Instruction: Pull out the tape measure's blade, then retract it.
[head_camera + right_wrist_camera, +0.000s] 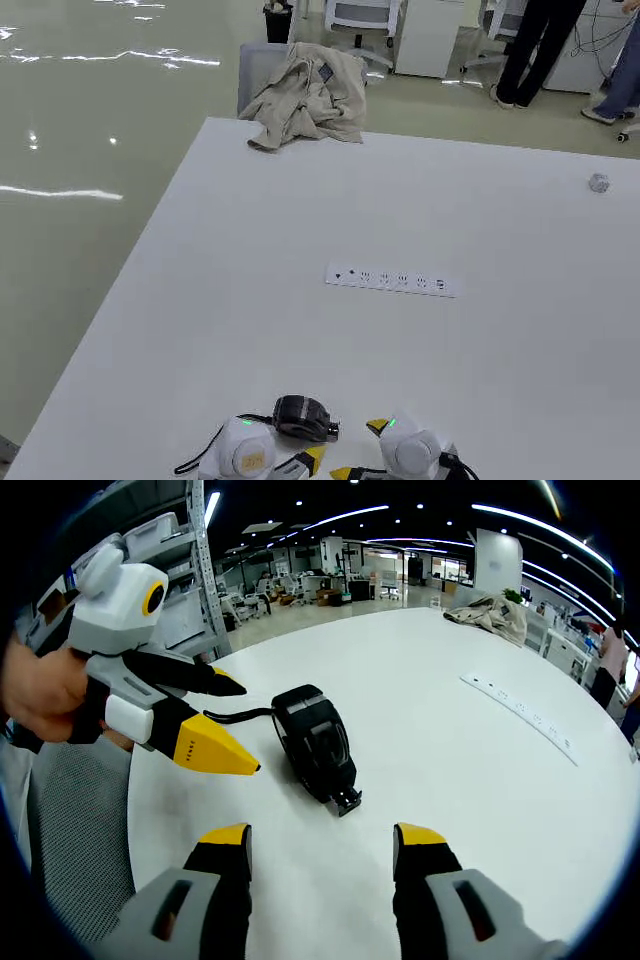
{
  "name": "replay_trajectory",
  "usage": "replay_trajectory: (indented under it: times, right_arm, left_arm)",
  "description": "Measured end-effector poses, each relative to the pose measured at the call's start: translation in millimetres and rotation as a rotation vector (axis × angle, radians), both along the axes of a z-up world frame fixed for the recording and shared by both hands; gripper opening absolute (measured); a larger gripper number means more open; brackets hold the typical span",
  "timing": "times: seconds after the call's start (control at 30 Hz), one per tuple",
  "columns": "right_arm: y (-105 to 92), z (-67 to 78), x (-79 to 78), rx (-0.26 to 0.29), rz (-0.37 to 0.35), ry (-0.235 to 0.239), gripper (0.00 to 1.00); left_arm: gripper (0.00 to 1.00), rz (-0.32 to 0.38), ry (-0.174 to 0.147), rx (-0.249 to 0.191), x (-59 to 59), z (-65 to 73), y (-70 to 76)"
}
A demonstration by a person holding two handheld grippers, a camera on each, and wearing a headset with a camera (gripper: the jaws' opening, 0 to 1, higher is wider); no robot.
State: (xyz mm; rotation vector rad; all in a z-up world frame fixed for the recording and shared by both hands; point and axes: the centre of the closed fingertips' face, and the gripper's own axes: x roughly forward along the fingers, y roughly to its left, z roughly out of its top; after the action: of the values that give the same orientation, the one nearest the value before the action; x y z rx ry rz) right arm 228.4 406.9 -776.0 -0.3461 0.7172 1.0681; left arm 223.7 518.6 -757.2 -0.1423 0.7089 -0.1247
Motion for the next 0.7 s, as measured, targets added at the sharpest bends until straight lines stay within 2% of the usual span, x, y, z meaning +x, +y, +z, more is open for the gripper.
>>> replay_trajectory:
  times: [0.27,0.4,0.57,0.7]
  right_arm:
    - [-8.0,11.1,-14.6,0.038,-0.085,0.016,0.6]
    - [-12.0,16.9,-20.8,0.053,-0.116,0.007,0.61]
    - [-18.4,23.6,-30.9,0.059,-0.154,0.012,0.65]
    - [-20.2,27.3,-42.4,0.069,-0.174,0.019,0.69]
  left_arm:
    - [0.84,-0.025,-0.002,0.001,-12.8,1.6,4.6]
    - [0.87,-0.023,0.004,-0.025,-20.4,-0.9,5.9]
    - [0.88,-0.052,0.0,-0.009,-29.6,0.9,5.1]
    - [0.9,-0.059,0.004,-0.022,-37.1,-0.1,5.8]
